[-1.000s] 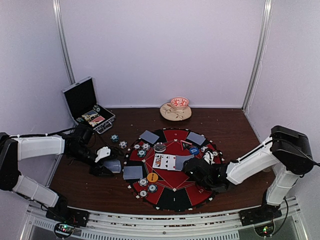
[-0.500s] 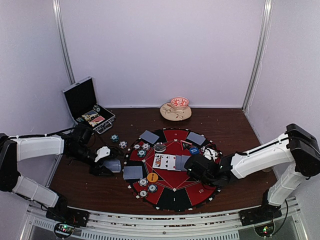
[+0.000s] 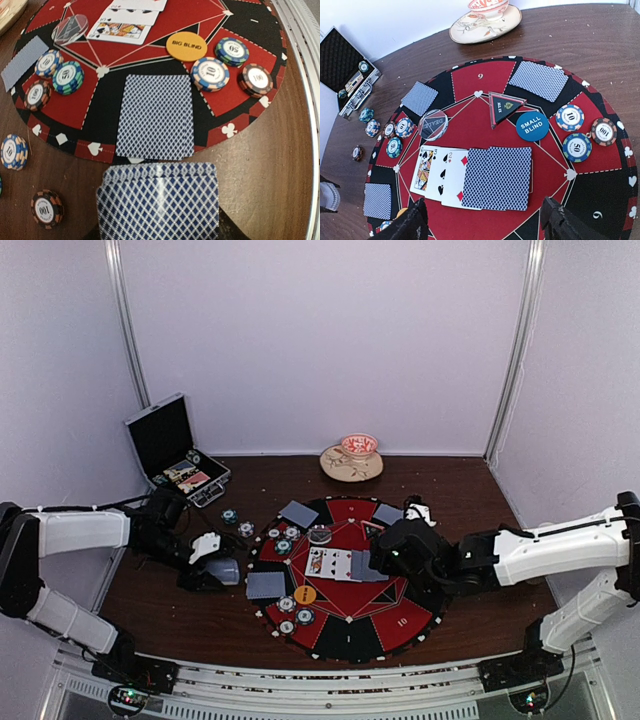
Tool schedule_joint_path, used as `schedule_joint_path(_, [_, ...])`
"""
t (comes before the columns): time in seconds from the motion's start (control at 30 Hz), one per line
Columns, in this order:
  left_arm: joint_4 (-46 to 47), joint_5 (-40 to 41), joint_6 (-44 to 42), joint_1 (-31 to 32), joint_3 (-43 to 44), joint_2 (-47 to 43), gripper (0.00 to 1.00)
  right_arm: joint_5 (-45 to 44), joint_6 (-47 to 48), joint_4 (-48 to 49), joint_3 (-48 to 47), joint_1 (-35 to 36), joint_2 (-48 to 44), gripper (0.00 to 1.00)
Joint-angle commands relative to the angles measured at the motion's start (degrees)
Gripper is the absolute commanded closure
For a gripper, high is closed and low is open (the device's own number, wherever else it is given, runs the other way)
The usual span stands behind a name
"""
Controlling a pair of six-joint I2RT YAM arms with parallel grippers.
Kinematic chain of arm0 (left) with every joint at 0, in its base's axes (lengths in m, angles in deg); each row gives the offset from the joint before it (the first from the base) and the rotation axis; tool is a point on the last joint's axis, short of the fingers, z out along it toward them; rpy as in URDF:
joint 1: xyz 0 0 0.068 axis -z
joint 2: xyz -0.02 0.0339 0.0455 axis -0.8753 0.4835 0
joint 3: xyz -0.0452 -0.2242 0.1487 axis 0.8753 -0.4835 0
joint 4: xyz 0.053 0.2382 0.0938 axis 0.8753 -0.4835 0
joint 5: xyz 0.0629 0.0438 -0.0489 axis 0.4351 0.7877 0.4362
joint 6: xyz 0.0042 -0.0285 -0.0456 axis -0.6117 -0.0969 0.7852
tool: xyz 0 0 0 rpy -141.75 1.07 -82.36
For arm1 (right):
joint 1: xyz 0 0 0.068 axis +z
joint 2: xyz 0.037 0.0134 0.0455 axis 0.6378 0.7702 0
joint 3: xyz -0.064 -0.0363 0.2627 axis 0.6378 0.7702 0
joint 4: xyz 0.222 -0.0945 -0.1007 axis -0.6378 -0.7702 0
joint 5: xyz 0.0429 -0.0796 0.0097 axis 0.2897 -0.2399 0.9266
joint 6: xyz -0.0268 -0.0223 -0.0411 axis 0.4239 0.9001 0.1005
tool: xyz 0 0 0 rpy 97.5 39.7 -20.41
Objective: Distribute texas hold em gaming equipment
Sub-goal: Adjust the poker card in the community card area, then place the face-down deck piles at the center of the board.
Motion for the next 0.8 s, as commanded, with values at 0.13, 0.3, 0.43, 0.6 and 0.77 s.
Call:
schedule_joint_path(0.13, [0.3, 1.9, 0.2, -7.5, 6.0, 5.7, 0.48, -3.4, 7.6, 0.9, 0.6, -0.7, -6.3, 0.21])
schedule_joint_path(0.3, [-0.2, 2.6, -0.4, -12.8, 9.2, 10.4, 0.48, -3.4, 8.3, 2.6, 4.3, -1.0, -10.1, 0.21])
schedule_joint_path(0.43, [-0.5, 1.6, -0.4, -18.4, 12.3, 15.4, 0.49, -3.6, 8.5, 3.8, 7.0, -1.3, -13.1, 0.21])
schedule_joint_path(0.6, [0.7, 2.0, 1.6, -21.1, 14.9, 20.3, 0.49, -3.7, 8.6, 4.1, 8.7, -1.5, -15.5, 0.21])
schedule_joint_path(0.77, [2.2, 4.1, 3.4, -21.8, 15.9, 23.4, 0.49, -3.9, 8.5, 3.9, 9.9, -1.8, -17.1, 0.21])
